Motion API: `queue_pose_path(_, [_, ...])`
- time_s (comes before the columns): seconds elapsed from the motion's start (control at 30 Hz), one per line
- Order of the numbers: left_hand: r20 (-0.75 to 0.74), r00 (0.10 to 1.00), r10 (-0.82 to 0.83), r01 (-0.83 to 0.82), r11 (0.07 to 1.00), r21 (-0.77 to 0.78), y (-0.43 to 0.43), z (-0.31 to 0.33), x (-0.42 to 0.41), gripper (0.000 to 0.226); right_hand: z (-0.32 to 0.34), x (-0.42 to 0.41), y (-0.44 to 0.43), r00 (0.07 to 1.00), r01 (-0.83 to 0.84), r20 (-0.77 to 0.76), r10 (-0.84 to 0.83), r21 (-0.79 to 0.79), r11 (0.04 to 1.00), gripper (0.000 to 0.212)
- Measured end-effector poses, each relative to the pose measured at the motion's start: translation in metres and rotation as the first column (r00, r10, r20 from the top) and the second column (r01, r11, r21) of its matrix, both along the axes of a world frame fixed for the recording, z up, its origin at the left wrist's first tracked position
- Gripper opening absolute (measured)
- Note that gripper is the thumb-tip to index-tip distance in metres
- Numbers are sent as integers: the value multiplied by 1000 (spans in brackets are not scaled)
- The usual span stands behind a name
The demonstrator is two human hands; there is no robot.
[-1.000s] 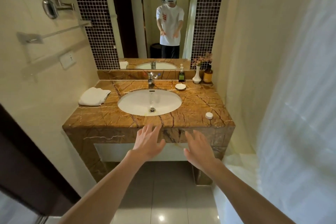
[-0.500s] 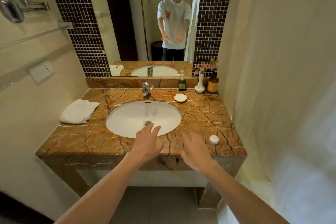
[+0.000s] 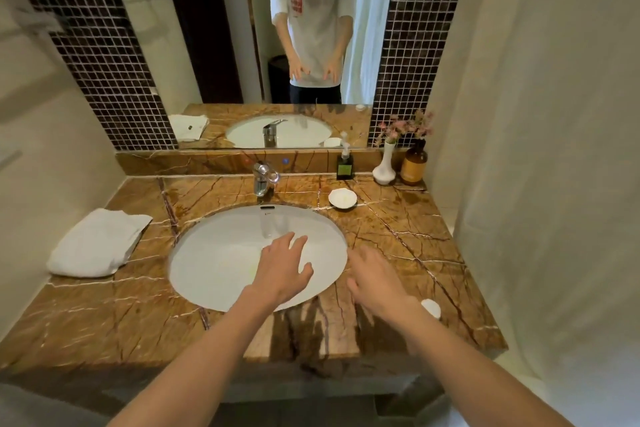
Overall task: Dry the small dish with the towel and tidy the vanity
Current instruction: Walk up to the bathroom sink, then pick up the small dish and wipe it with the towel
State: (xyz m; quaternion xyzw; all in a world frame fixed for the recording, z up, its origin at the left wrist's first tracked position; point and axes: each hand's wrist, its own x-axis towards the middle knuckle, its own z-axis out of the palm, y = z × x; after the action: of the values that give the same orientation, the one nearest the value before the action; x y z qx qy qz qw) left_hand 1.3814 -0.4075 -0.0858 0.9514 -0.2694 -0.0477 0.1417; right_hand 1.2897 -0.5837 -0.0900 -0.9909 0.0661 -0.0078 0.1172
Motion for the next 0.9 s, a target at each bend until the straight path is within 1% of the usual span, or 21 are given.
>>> queue_pose_path(0.17, [-23,999,-36,37,999,37,-15,-11,37,59,-7,41,-10,998,20,-59,-20,-3,1000,53])
queue_pose_path(0.37, [-46,998,-48,49,998,32,-37,-26,75,60,-22,80,-29,994,19,-110,-18,7,1000,54])
queue_pose_path(0.63, [-96,995,7,-1,998,61,-77,-45,126,61,-37,136,-73,993,27,-113,-18,84,996,52])
queue_pose_path(0.77, [-124,990,66,-65,998,14,-103,-52,152,59,-44,169,-103,994,8,-108,-1,62,998,38])
queue_pose_path(0.9, [-157,982,106,-115,992,-52,-123,-60,169,56,-51,198,-127,988,12,-151,0,75,997,49])
